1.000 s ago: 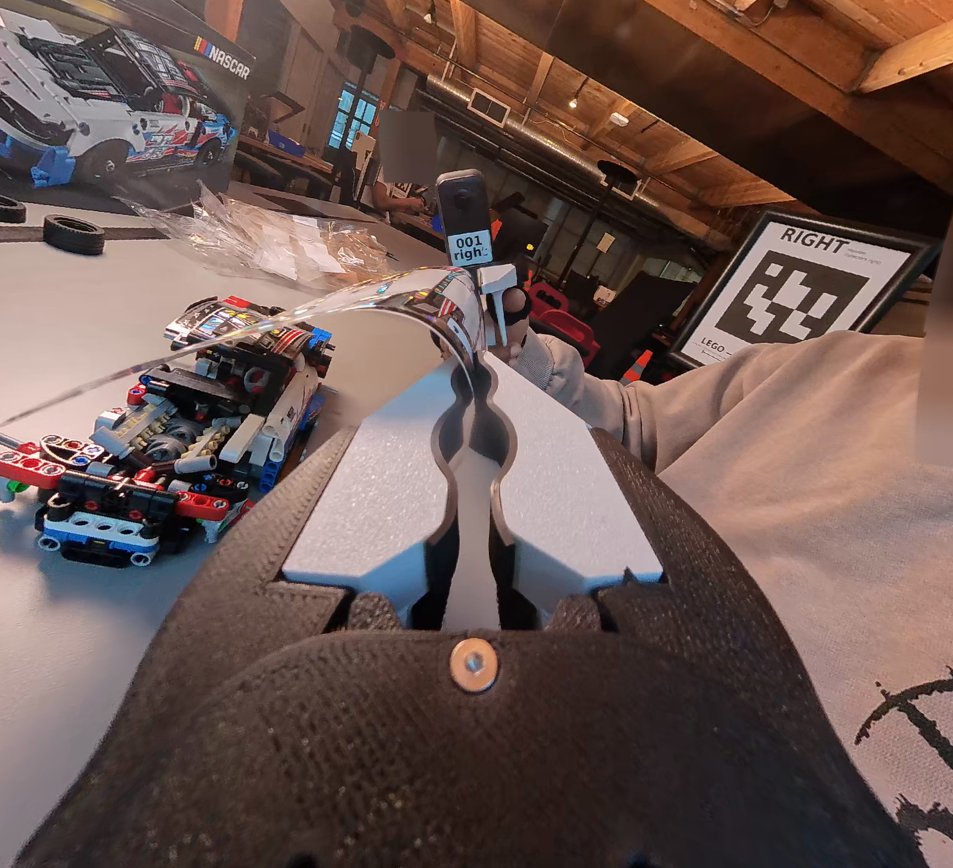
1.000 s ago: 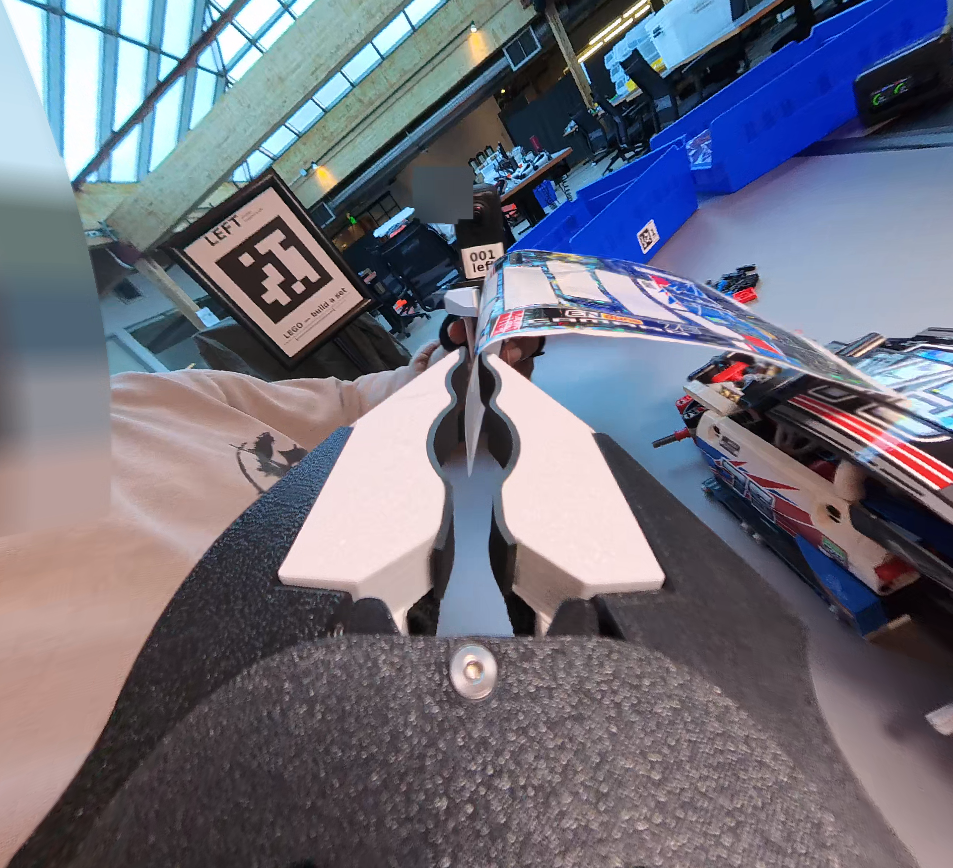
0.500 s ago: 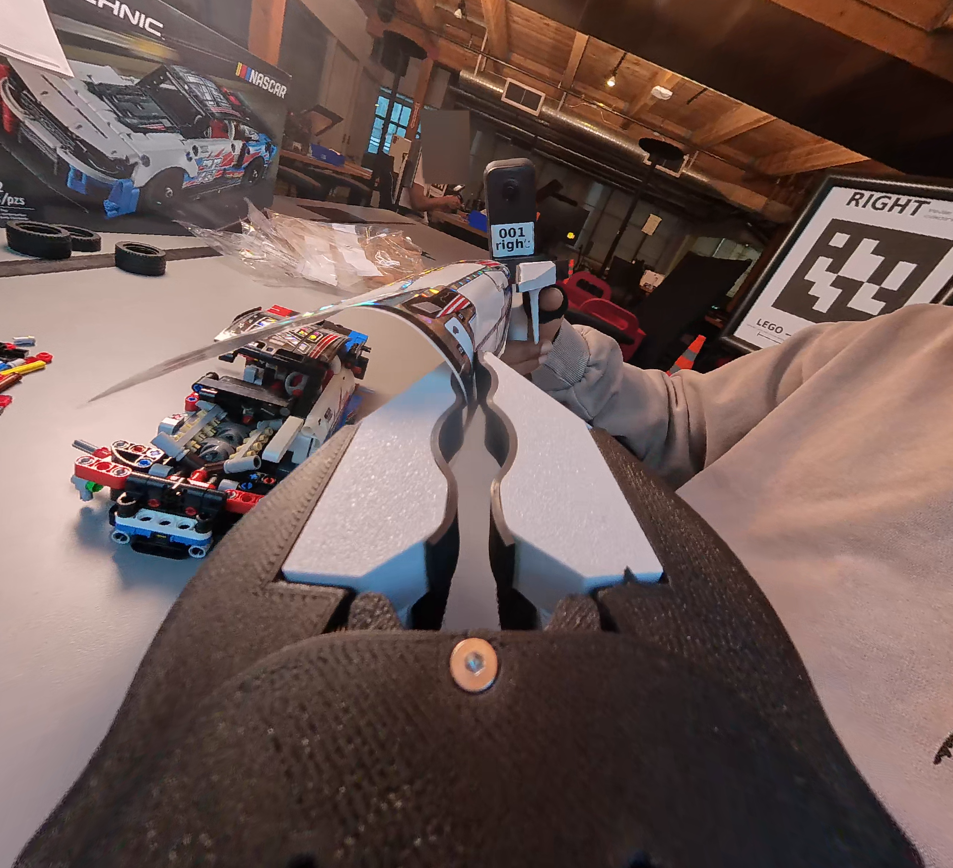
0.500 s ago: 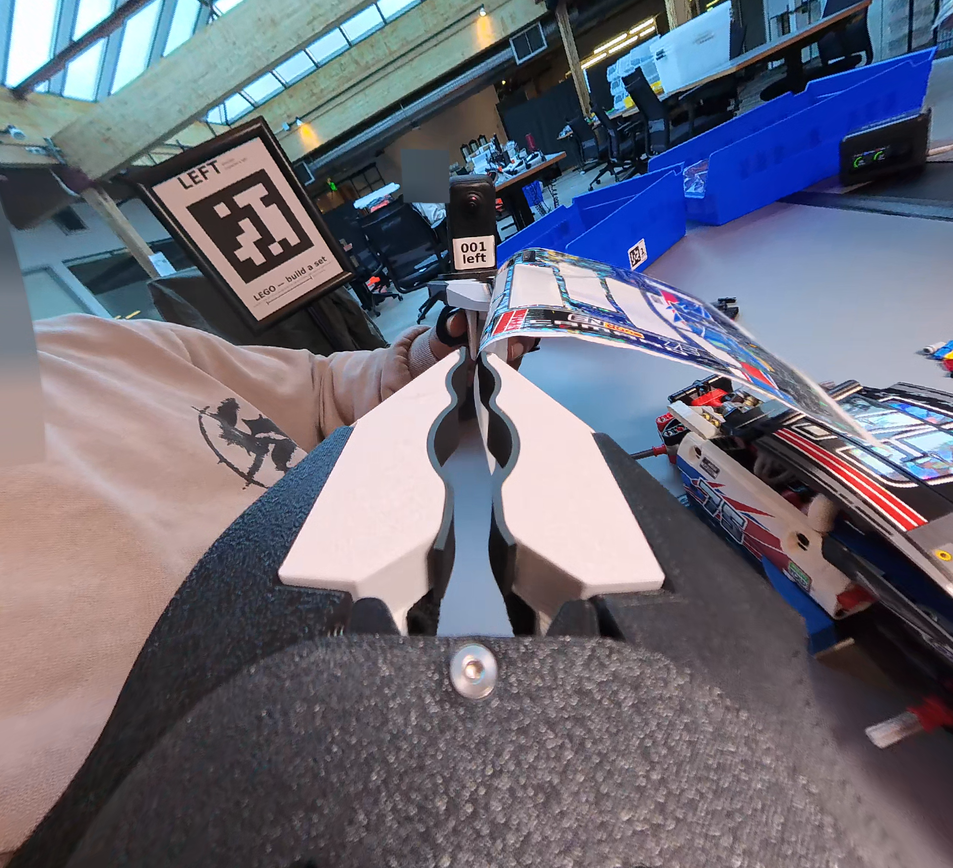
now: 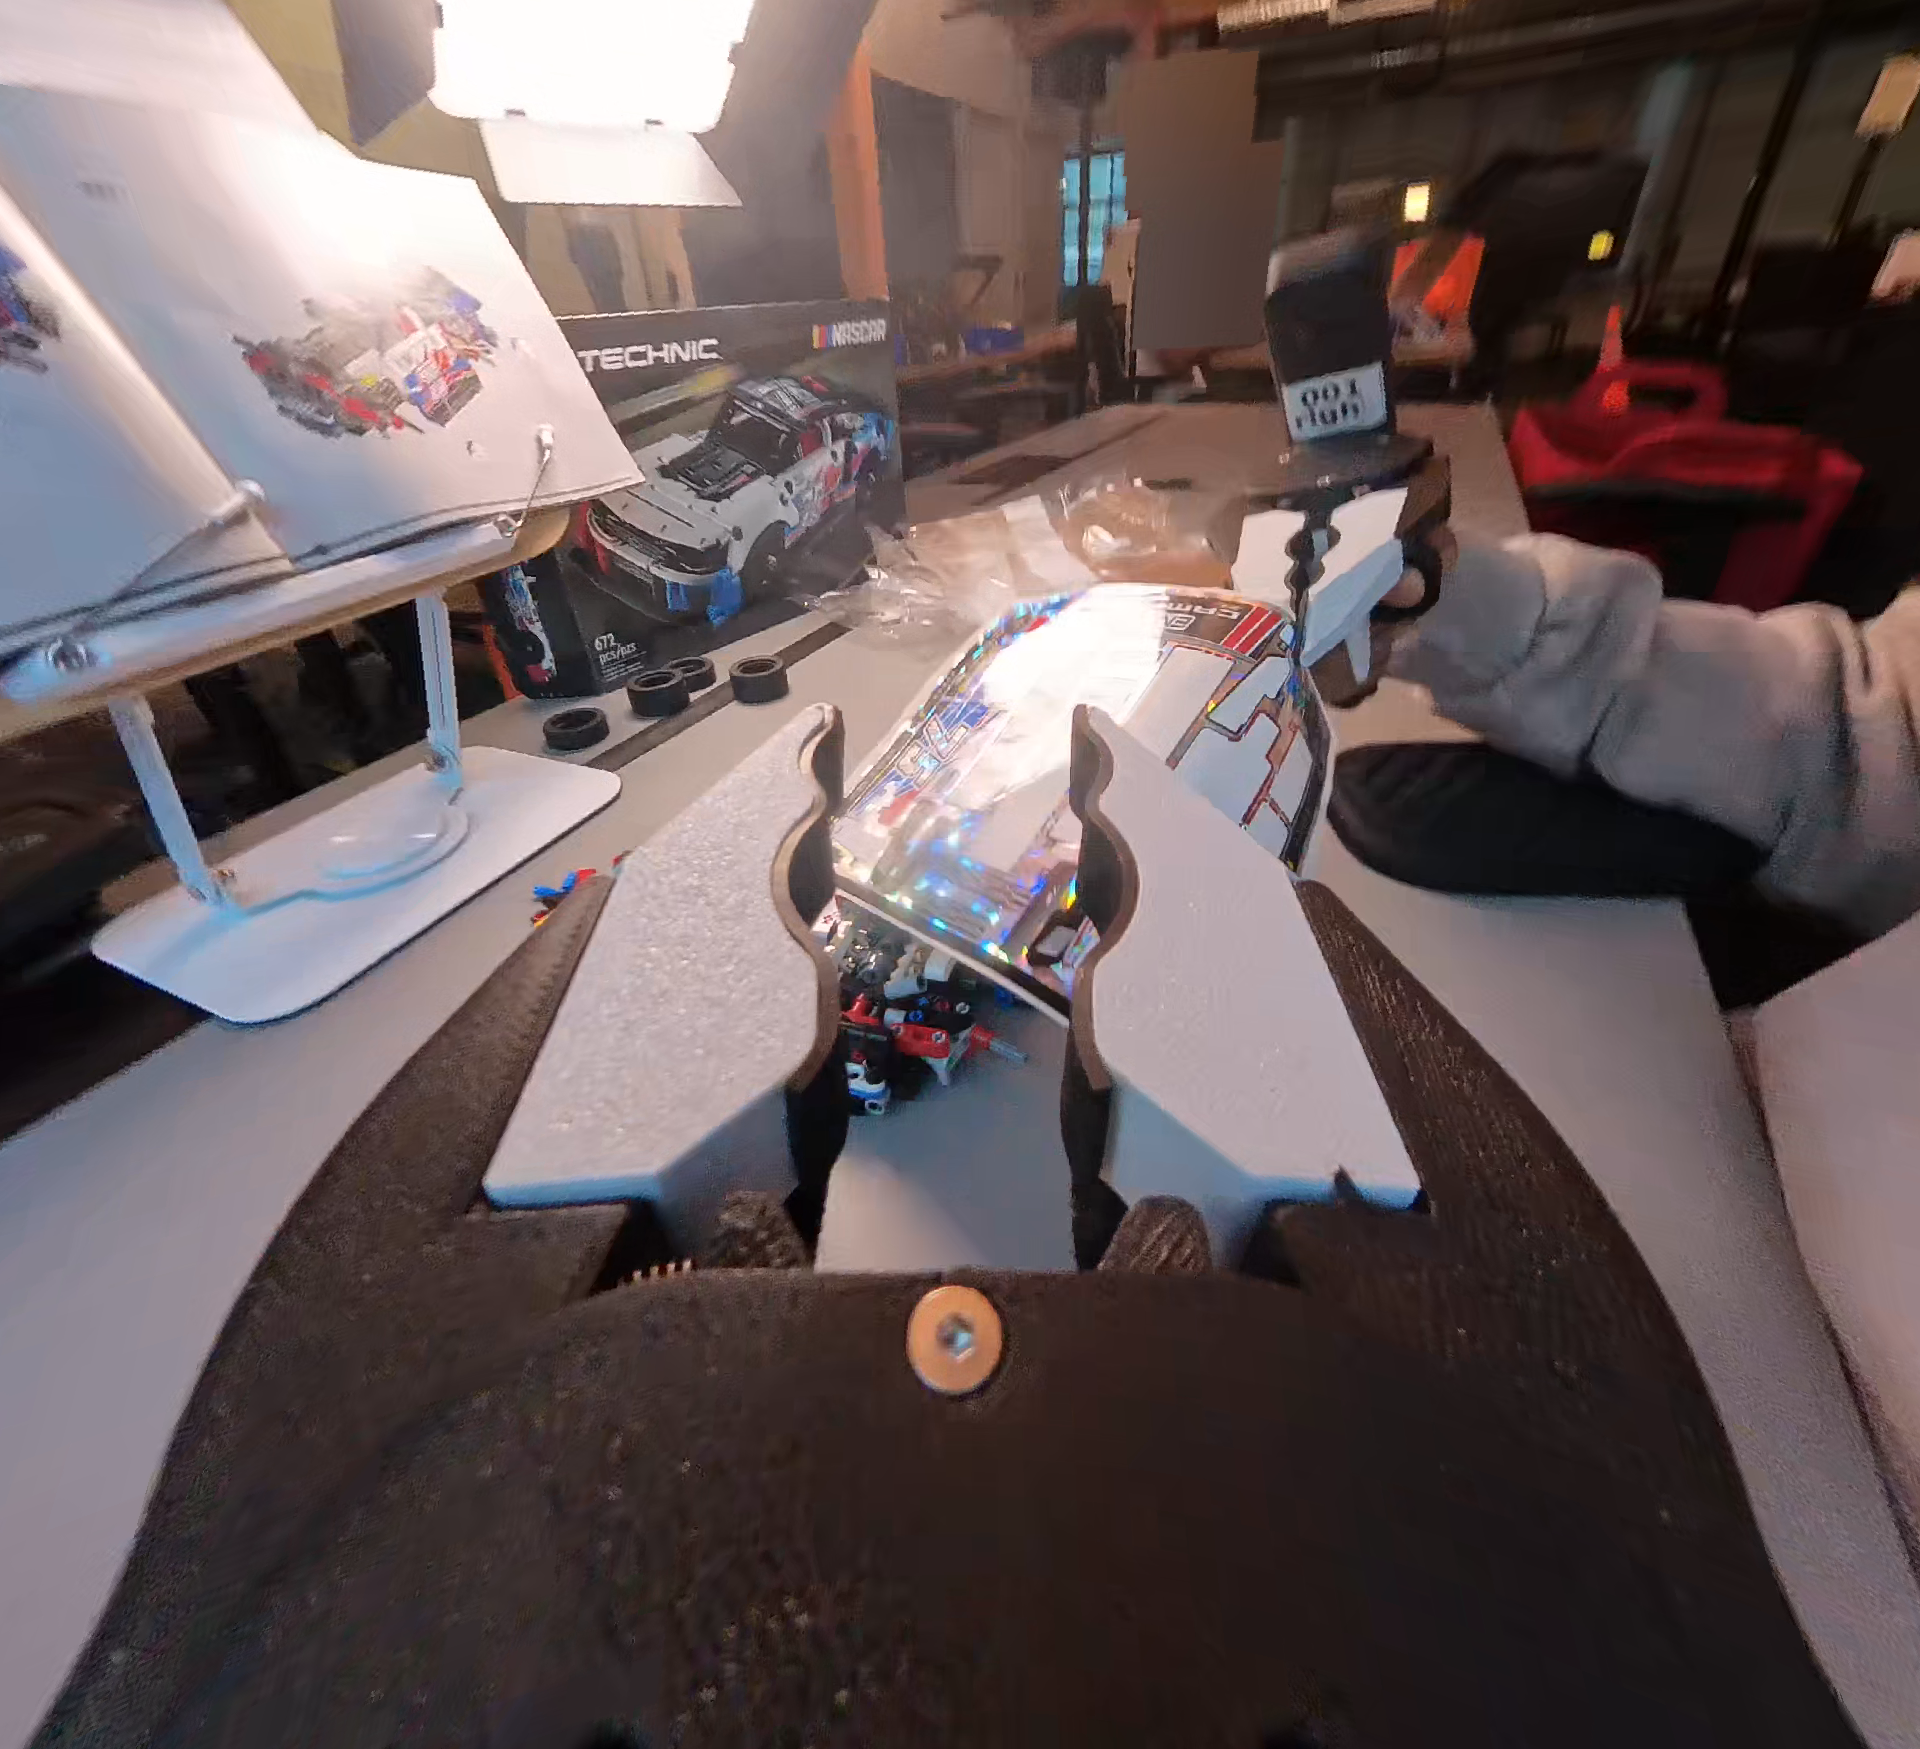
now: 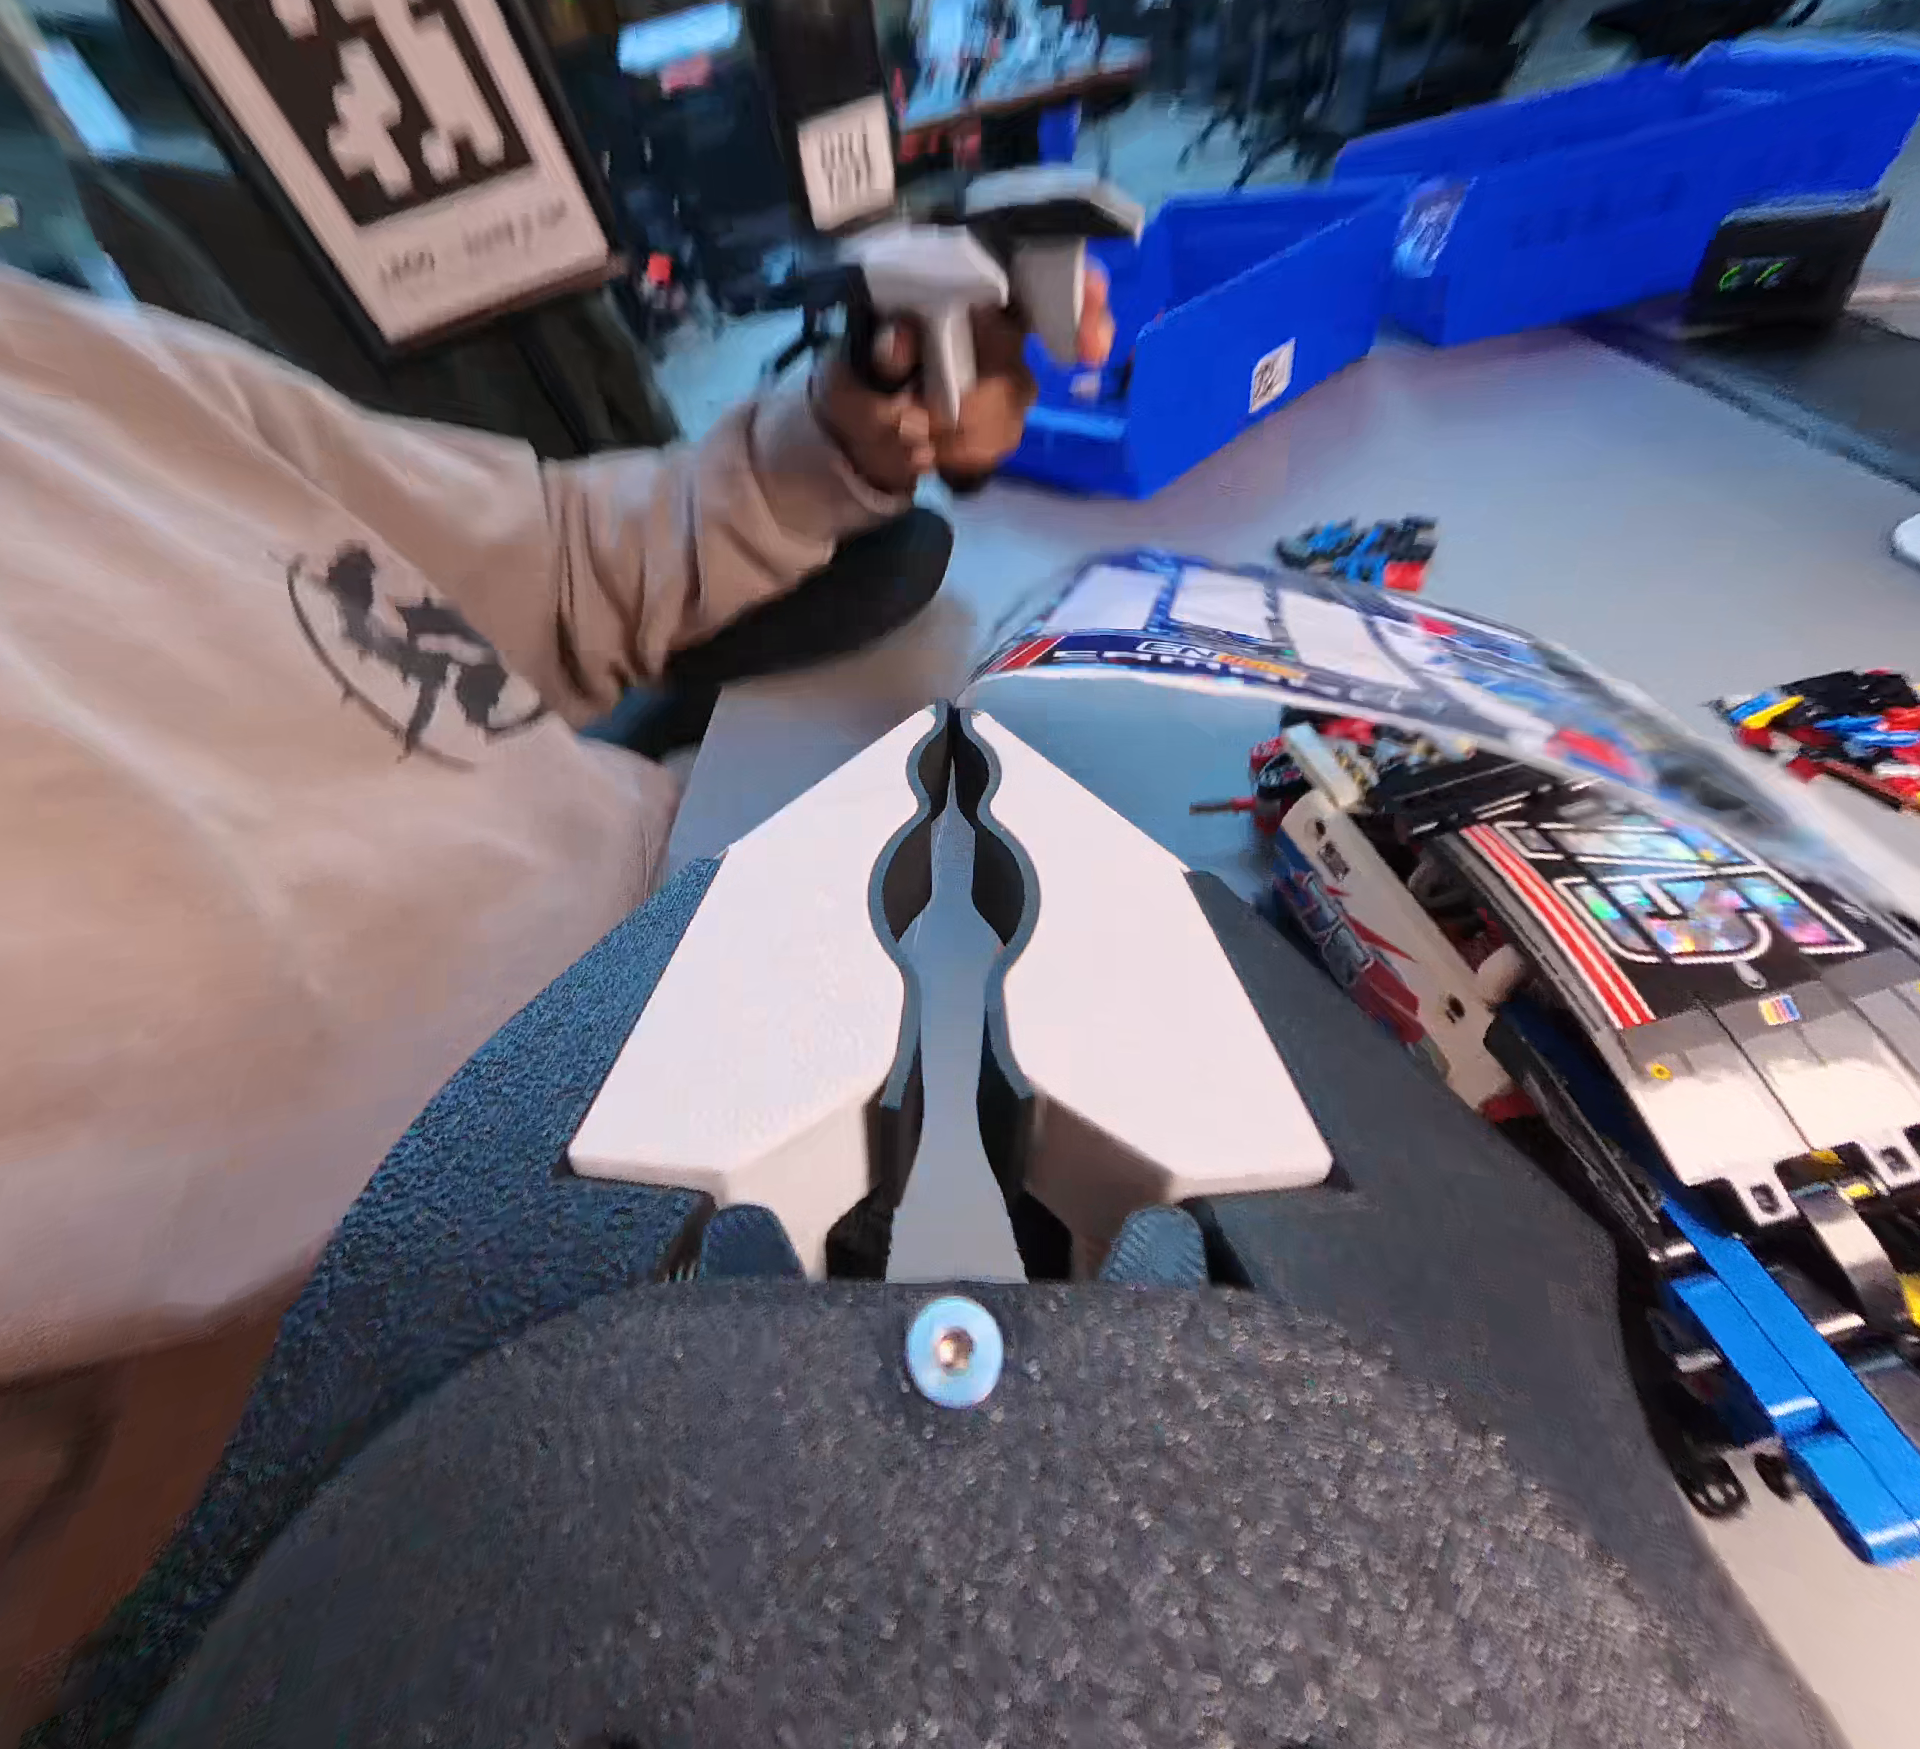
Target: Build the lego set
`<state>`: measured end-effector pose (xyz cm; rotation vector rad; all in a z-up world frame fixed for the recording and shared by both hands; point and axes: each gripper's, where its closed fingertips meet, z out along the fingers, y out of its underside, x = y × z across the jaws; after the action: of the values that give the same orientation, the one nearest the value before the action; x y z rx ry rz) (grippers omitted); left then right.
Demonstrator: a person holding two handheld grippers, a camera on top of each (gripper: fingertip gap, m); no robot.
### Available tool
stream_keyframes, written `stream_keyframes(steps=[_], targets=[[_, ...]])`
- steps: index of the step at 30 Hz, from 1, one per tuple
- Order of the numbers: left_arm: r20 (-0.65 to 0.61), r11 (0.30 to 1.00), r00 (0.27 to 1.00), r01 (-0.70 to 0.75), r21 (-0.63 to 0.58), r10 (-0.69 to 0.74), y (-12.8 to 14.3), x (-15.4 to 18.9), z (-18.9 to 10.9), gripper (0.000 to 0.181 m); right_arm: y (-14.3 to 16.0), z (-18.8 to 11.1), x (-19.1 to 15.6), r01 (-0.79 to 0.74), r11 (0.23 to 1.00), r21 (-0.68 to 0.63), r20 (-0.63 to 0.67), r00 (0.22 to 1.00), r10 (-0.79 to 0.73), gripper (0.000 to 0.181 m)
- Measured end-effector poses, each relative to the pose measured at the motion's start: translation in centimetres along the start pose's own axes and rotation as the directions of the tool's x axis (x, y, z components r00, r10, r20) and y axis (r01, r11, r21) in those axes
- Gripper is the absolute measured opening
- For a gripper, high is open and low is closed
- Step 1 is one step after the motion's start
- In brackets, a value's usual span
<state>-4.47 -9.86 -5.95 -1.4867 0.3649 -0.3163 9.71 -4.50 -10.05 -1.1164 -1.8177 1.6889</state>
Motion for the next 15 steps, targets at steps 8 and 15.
stream_keyframes(steps=[8,15], targets=[[-0.450,0.889,0.874,-0.344,-0.302,0.185,4.7,10.9,6.0,0.047,0.9,4.0,-3.3,0.106,0.970,-0.218,0.206,0.977,-0.060,0.000],[-0.464,0.868,0.852,-0.404,-0.288,0.243,7.2,12.6,7.0,0.020,1.5,3.8,-3.0,0.036,0.987,-0.156,0.221,0.975,0.000,0.000]])
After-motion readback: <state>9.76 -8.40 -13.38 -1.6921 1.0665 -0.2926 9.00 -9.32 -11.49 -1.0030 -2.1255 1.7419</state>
